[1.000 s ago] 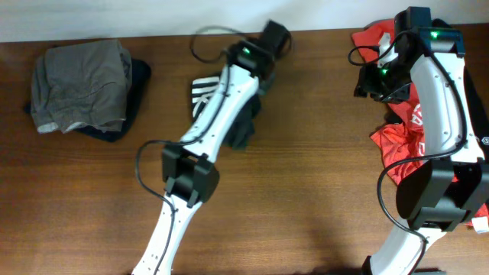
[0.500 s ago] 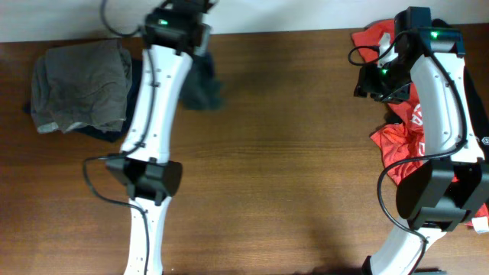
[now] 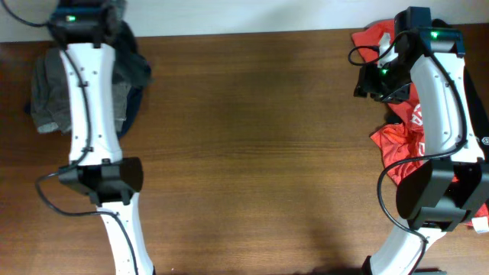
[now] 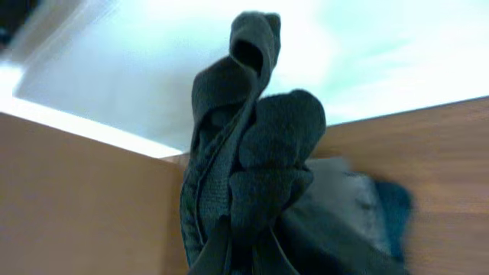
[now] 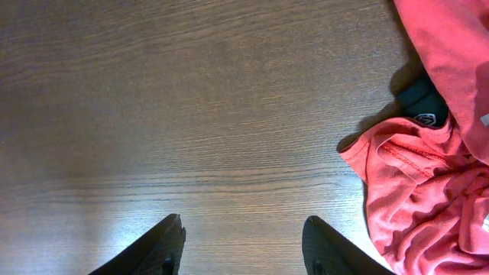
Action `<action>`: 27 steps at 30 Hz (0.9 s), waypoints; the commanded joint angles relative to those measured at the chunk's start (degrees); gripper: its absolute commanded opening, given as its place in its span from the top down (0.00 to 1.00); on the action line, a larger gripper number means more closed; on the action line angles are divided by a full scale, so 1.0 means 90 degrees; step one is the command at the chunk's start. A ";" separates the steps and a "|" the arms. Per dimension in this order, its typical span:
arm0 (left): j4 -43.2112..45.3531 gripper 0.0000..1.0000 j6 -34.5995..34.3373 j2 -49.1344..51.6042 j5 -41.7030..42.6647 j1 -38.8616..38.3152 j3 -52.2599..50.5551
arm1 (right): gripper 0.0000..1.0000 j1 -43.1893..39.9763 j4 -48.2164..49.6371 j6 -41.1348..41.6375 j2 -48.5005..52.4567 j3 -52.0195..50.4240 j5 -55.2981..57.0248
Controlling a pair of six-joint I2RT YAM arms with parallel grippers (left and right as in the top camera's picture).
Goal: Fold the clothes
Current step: 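Carry the folded dark shirt left and place it on the grey pile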
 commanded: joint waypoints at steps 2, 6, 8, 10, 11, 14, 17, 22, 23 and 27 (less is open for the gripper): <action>0.0306 1.00 0.1644 -0.0338 -0.0049 0.0590 0.0148 | 0.45 -0.0022 -0.0090 -0.0049 -0.0049 0.0063 0.0049; 0.0590 1.00 0.2305 -0.0338 -0.0046 0.1098 0.0148 | 0.46 -0.0022 -0.0163 -0.0046 -0.0046 0.0063 0.0049; 0.0775 1.00 0.2329 -0.0338 0.0041 0.1362 0.0148 | 0.46 -0.0022 -0.0206 -0.0046 -0.0046 0.0063 0.0049; 0.0877 1.00 0.2752 -0.0338 0.0884 0.1812 0.0148 | 0.45 -0.0022 -0.0282 -0.0049 -0.0044 0.0063 0.0049; 0.0874 1.00 0.2866 -0.0338 0.1171 0.1921 0.0148 | 0.46 -0.0022 -0.0301 -0.0046 -0.0044 0.0063 0.0049; 0.0874 1.00 0.3133 -0.0335 0.1804 0.2178 0.0104 | 0.46 -0.0019 -0.0357 -0.0046 -0.0044 0.0063 0.0049; 0.0874 1.00 0.3507 -0.0333 0.2115 0.2365 -0.0034 | 0.46 -0.0017 -0.0440 -0.0049 -0.0044 0.0063 0.0051; 0.0877 1.00 0.4495 -0.0330 0.3043 0.2671 -0.0551 | 0.46 -0.0017 -0.0546 -0.0046 -0.0041 0.0063 0.0051; 0.0879 1.00 0.4721 -0.0330 0.3128 0.2705 -0.0651 | 0.46 -0.0017 -0.0563 -0.0049 -0.0041 0.0063 0.0051; 0.1141 1.00 0.5017 -0.0330 0.3181 0.2854 -0.1107 | 0.46 -0.0015 -0.0639 -0.0046 -0.0041 0.0063 0.0051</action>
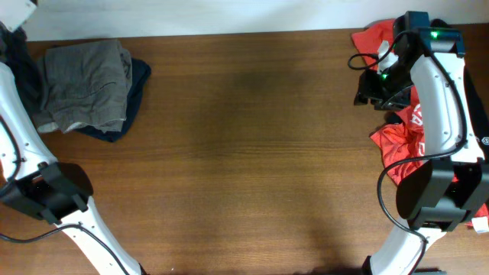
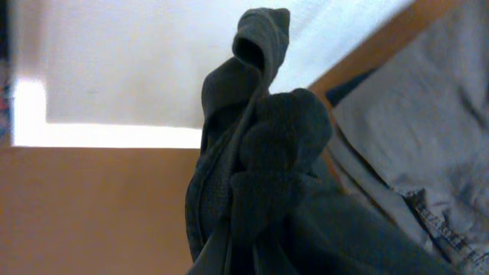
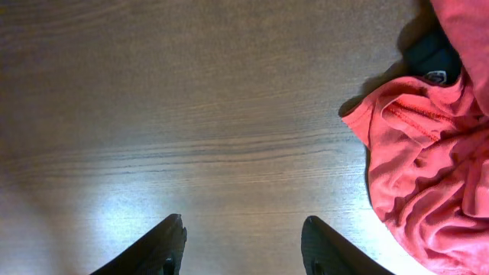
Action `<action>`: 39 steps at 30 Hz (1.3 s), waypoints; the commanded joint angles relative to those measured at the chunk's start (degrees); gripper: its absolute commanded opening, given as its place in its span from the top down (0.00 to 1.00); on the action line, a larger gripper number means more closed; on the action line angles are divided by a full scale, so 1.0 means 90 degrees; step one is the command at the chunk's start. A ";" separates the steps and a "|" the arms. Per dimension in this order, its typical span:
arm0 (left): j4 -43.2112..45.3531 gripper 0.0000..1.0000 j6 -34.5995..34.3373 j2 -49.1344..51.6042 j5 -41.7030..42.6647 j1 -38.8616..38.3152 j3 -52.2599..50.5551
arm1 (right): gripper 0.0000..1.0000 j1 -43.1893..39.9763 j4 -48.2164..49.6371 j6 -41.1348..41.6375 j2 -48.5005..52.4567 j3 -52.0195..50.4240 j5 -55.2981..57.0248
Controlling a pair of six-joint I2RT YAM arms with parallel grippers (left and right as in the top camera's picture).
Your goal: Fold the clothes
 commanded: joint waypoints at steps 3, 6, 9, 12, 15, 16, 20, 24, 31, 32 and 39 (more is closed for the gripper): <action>0.0510 1.00 0.0658 -0.0284 0.0403 0.0248 -0.0617 | 0.46 -0.0017 -0.0141 -0.0051 -0.0041 0.0063 0.0051; 0.0784 1.00 0.0656 -0.0284 0.0406 0.0279 -0.0945 | 0.46 -0.0017 -0.0219 -0.0053 -0.0041 0.0063 0.0075; 0.0991 1.00 0.0658 -0.0284 0.0500 0.0274 -0.1234 | 0.46 -0.0017 -0.0219 -0.0051 -0.0041 0.0063 0.0075; 0.1146 1.00 0.0658 -0.0284 0.0663 0.0267 -0.1421 | 0.46 -0.0017 -0.0216 -0.0051 -0.0041 0.0063 0.0075; 0.1195 1.00 0.0656 -0.0284 0.0695 0.0206 -0.1474 | 0.46 -0.0017 -0.0202 -0.0053 -0.0039 0.0063 0.0075; 0.1178 1.00 0.0651 -0.0284 0.0787 0.0155 -0.1474 | 0.46 -0.0017 -0.0172 -0.0051 -0.0039 0.0063 0.0075; 0.1137 1.00 0.0270 -0.0284 0.1098 -0.0170 -0.1477 | 0.46 -0.0017 -0.0068 -0.0051 -0.0039 0.0063 0.0073; 0.0772 1.00 0.0104 -0.0284 0.1231 -0.0670 -0.1542 | 0.46 -0.0017 -0.0058 -0.0051 -0.0039 0.0063 0.0073; -0.0100 0.16 0.0104 -0.0284 0.1321 -0.1613 -0.2106 | 0.46 -0.0017 -0.0078 -0.0053 -0.0039 0.0063 0.0075; -0.0187 0.01 0.0104 -0.0284 0.1445 -0.1732 -0.2210 | 0.46 -0.0017 -0.0075 -0.0053 -0.0039 0.0063 0.0075; -0.0245 0.01 -0.0396 -0.0284 0.2356 -0.2446 -0.2846 | 0.46 -0.0017 -0.0034 -0.0053 -0.0039 0.0063 0.0073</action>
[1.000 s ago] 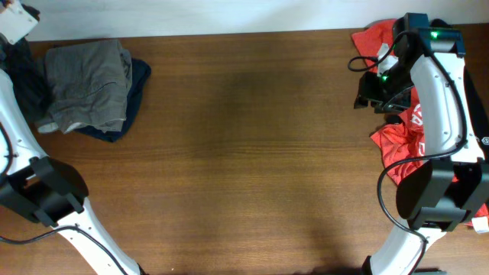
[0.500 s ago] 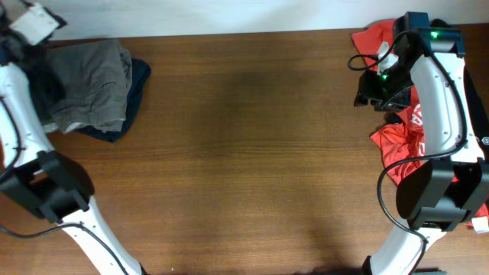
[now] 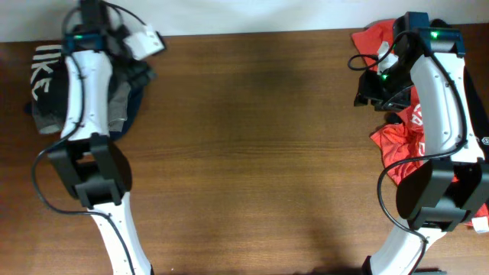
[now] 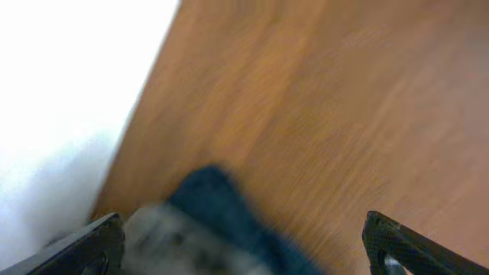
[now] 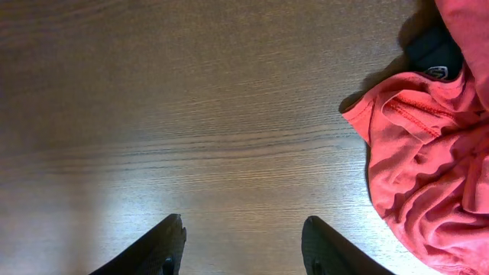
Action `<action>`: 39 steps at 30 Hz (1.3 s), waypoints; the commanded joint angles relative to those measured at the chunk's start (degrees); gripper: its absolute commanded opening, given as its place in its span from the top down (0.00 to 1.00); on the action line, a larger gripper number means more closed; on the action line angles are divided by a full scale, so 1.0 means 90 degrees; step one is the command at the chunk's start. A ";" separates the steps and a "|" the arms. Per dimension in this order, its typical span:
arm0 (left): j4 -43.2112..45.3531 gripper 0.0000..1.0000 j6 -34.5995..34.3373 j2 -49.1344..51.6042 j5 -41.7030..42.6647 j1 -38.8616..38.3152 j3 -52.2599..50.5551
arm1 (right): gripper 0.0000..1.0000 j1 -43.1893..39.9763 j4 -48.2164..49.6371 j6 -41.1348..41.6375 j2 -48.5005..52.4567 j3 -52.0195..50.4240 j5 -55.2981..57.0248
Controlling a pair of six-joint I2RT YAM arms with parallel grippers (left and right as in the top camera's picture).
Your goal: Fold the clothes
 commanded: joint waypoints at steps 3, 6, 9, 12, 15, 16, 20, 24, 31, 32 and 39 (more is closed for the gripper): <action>0.0457 0.01 -0.2504 -0.0277 0.0585 -0.0311 -0.0153 | 0.46 -0.0017 0.0019 -0.0053 -0.0039 0.0063 0.0073; 0.0588 0.01 -0.3665 -0.0277 0.0588 -0.0340 -0.0153 | 0.46 -0.0017 0.0044 -0.0080 -0.0041 0.0066 0.0078; 0.0580 0.01 -0.4507 -0.0289 0.0741 -0.0379 -0.0153 | 0.51 -0.0017 0.0056 -0.0374 -0.0044 0.0187 0.0073; 0.0588 0.01 -0.5003 -0.0291 0.1365 -0.0435 -0.0153 | 0.51 -0.0015 0.0029 -0.0556 -0.0092 0.0576 0.0073; 0.0583 0.01 -0.5331 -0.0289 0.1923 -0.0537 -0.0155 | 0.50 -0.0017 -0.0075 -0.0576 -0.0185 0.1158 0.0073; 0.0580 0.01 -0.5343 -0.0289 0.1962 -0.0576 -0.0155 | 0.48 -0.0017 -0.0146 -0.0576 -0.0223 0.1362 0.0073; 0.0610 0.01 -0.5343 -0.0289 0.1972 -0.0753 -0.0155 | 0.43 -0.0017 -0.0753 -0.0573 -0.0432 0.2402 0.0073; 0.0612 0.01 -0.5340 -0.0289 0.1916 -0.0886 -0.0155 | 0.24 -0.0017 -0.1462 -0.0335 -0.0658 0.3597 0.0046; 0.0610 0.01 -0.5340 -0.0289 0.1916 -0.0925 -0.0155 | 0.01 -0.0017 -0.1491 0.1054 -0.1321 0.4362 -0.1389; 0.0610 0.01 -0.5340 -0.0289 0.1916 -0.0923 -0.0155 | 0.01 -0.0017 -0.1498 0.1161 -0.1367 0.4362 -0.1542; 0.0610 0.01 -0.5340 -0.0289 0.1916 -0.0923 -0.0155 | 0.01 -0.0029 -0.1511 0.0678 -0.1413 0.4342 -0.1188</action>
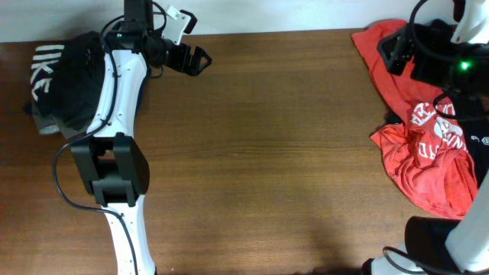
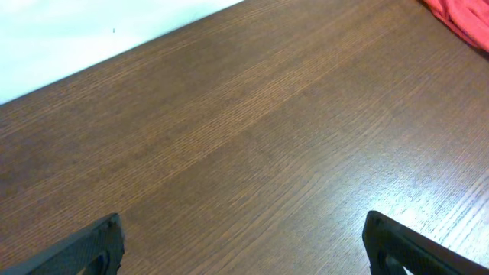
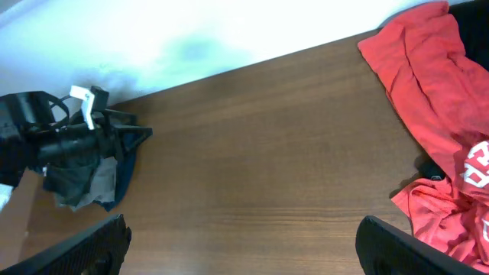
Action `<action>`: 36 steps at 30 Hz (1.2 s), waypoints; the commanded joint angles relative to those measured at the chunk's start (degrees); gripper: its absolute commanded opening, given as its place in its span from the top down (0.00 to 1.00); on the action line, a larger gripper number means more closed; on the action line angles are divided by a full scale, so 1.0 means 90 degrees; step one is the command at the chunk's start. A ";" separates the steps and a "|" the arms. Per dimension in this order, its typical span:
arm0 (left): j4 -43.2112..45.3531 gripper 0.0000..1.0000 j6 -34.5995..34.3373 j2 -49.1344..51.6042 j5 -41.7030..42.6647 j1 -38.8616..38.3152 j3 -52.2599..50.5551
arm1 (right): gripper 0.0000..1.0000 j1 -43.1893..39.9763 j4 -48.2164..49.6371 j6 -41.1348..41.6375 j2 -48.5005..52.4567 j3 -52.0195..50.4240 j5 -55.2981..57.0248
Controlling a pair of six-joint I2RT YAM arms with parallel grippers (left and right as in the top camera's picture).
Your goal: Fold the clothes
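Note:
At the table's back left a pile of folded clothes is topped by a black garment with white lettering (image 1: 65,76); in the right wrist view the pile (image 3: 92,183) shows grey and blue edges. My left gripper (image 1: 195,59) (image 2: 244,248) is open and empty just right of the pile, over bare wood. A loose heap of red clothes (image 1: 416,130) (image 3: 435,114) lies at the right edge. My right gripper (image 3: 244,248) hangs high above the table, wide open, holding nothing.
The brown wooden table (image 1: 267,153) stretches between the pile and the red heap. A corner of the red clothes (image 2: 462,19) shows far off in the left wrist view. The right arm (image 1: 435,57) stands over the back right corner.
My left gripper has moved from over the pile to the bare wood just right of it. My right gripper has risen from low beside the red clothes to high up, its jaws wider apart.
My left gripper first held a dark garment above the left pile, then held it out past the table's left edge. Then the black lettered garment lay on the pile and the gripper was open. The right gripper stayed open beside the red clothes, and is now raised.

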 commanded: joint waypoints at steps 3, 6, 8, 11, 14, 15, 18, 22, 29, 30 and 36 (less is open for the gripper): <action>-0.0005 0.01 -0.0080 -0.0253 0.0136 0.0027 0.0000 | 0.02 -0.0029 -0.0012 -0.0804 0.0136 -0.0034 0.0245; -0.0005 0.01 -0.0080 -0.0253 0.0138 0.0027 0.0000 | 0.01 -0.0019 0.0138 -0.1651 0.0070 -0.0034 0.0821; -0.0005 0.01 -0.0080 -0.0253 0.0112 0.0027 0.0000 | 0.01 -0.0017 0.0342 -0.1974 -0.0015 -0.0036 0.1015; -0.0005 0.01 -0.0080 -0.0253 0.0109 0.0027 0.0000 | 0.01 -0.0029 0.0865 -0.2324 -0.0231 -0.0070 0.1047; -0.0005 0.01 -0.0080 -0.0253 0.0109 0.0024 0.0000 | 0.01 -0.0029 0.1447 -0.2402 -0.0614 -0.0425 0.1052; -0.0005 0.01 -0.0080 -0.0253 0.0109 0.0022 0.0000 | 0.01 -0.0029 0.1705 -0.2441 -0.0792 -0.0656 0.1052; -0.0005 0.01 -0.0080 -0.0253 0.0109 0.0022 0.0000 | 0.01 -0.0029 0.2676 -0.2531 -0.1433 -0.1756 0.1073; -0.0005 0.01 -0.0080 -0.0253 0.0109 0.0022 0.0000 | 0.01 -0.0029 0.4063 -0.2807 -0.2390 -0.3694 0.1078; -0.0005 0.01 -0.0080 -0.0253 0.0109 0.0022 0.0000 | 0.01 -0.0029 0.6513 -0.2783 -0.4245 -0.7439 0.1149; -0.0005 0.01 -0.0080 -0.0253 0.0109 0.0022 0.0000 | 0.01 -0.0029 0.6858 -0.2759 -0.4517 -0.7978 0.1112; -0.0005 0.01 -0.0080 -0.0253 0.0109 0.0022 0.0000 | 0.01 -0.0029 0.8903 -0.2739 -0.6203 -1.1157 0.0918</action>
